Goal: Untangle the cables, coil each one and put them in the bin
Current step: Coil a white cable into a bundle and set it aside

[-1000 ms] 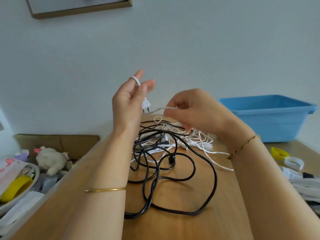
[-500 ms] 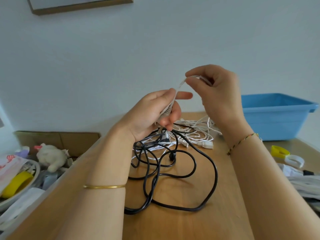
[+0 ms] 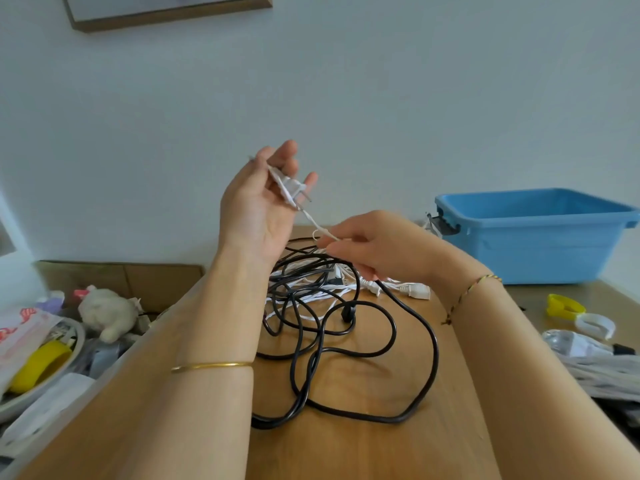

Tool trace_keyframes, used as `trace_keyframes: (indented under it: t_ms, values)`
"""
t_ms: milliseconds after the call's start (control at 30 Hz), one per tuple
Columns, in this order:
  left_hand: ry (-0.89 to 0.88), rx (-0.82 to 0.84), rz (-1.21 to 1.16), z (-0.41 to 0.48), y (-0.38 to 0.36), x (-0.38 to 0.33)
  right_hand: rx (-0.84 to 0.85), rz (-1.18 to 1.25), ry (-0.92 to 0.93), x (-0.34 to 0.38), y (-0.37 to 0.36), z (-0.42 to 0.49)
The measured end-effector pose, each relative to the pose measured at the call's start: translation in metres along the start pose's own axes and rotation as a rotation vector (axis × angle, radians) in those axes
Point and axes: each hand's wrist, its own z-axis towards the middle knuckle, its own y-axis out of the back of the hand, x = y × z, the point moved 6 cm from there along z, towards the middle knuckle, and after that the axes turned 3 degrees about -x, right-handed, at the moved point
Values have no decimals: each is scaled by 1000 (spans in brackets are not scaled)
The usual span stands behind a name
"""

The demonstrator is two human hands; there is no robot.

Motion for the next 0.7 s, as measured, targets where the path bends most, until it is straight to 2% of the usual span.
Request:
trace_keyframes:
  t_ms: [100, 200, 300, 400, 467, 533, 633, 700]
  values:
    - [-173, -166, 208, 5, 19, -10, 50, -56, 6, 6, 7, -7]
    - [-344, -191, 625, 1, 25, -17, 37, -55, 48, 18, 15, -11]
    - [-440, -41, 1148, -9, 2, -10, -108, -91, 125, 28, 26, -10]
    - [-347, 151, 1406, -14, -18, 5, -433, -66, 172, 24, 49, -10]
    - [-240, 259, 1405, -18, -26, 13, -587, -20, 186, 18, 60, -12]
    - [-116, 314, 1293, -22, -31, 17, -687, 16, 200, 13, 65, -14]
    - [138, 351, 931, -30, -32, 22, -831, 74, 225, 8, 71, -18]
    - [271, 435, 713, -34, -32, 24, -871, 41, 213, 4, 69, -19]
